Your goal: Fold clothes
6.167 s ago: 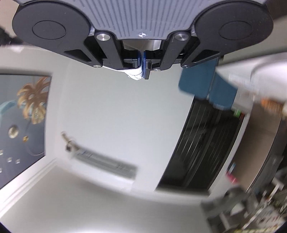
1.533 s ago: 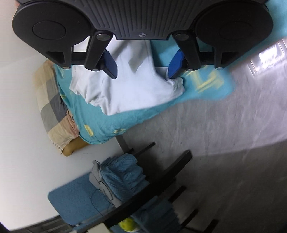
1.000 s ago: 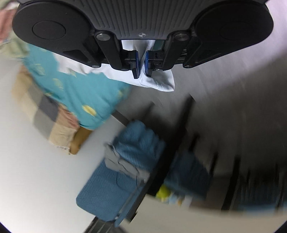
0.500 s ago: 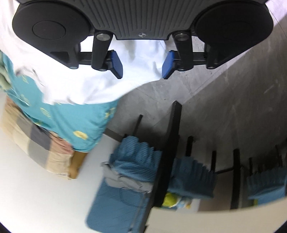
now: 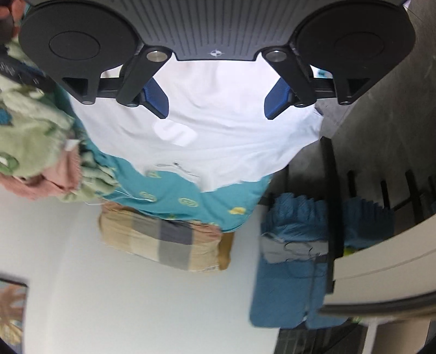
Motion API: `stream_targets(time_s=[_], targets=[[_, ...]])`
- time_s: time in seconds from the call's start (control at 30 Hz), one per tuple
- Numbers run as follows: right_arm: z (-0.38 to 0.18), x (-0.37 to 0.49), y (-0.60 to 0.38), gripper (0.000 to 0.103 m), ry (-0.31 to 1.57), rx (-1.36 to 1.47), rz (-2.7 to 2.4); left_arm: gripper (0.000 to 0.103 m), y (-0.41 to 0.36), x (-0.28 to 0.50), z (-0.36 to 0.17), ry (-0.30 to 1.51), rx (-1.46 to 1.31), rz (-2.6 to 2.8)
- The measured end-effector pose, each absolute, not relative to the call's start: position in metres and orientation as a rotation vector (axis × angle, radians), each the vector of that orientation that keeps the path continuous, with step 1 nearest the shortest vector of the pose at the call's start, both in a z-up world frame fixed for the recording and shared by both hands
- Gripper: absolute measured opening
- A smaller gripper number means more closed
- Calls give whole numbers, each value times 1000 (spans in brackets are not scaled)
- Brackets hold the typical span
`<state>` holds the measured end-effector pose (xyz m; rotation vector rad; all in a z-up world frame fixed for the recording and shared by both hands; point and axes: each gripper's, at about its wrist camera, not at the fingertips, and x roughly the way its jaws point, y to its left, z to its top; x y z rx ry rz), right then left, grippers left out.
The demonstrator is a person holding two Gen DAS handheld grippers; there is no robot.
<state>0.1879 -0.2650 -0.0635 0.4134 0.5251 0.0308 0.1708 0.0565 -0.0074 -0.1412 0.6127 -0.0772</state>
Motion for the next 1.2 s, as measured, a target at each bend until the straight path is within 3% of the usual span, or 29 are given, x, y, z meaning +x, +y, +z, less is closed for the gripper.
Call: stream_targets(time_s=[0.17,0.27,0.8,1.0,1.13,1.2], targets=[[-54,171,-263,79,499,397,35,92,29,145,-7,571,-111,-81],[-55,162,-259,79,496,369,52,102,28,134,-6,527,-76,-70],[-76,172,-282,77,562,469,-51,103,34,131,-36,589,-6,-106],[-93,184,-298,66,601,523,-114,103,20,130,-49,641,12,-134],[-112,205,-314,53,647,554,-160,103,19,131,-56,662,8,-117],[-119,215,-327,53,644,619,-174,103,22,133,-58,669,-6,-109]])
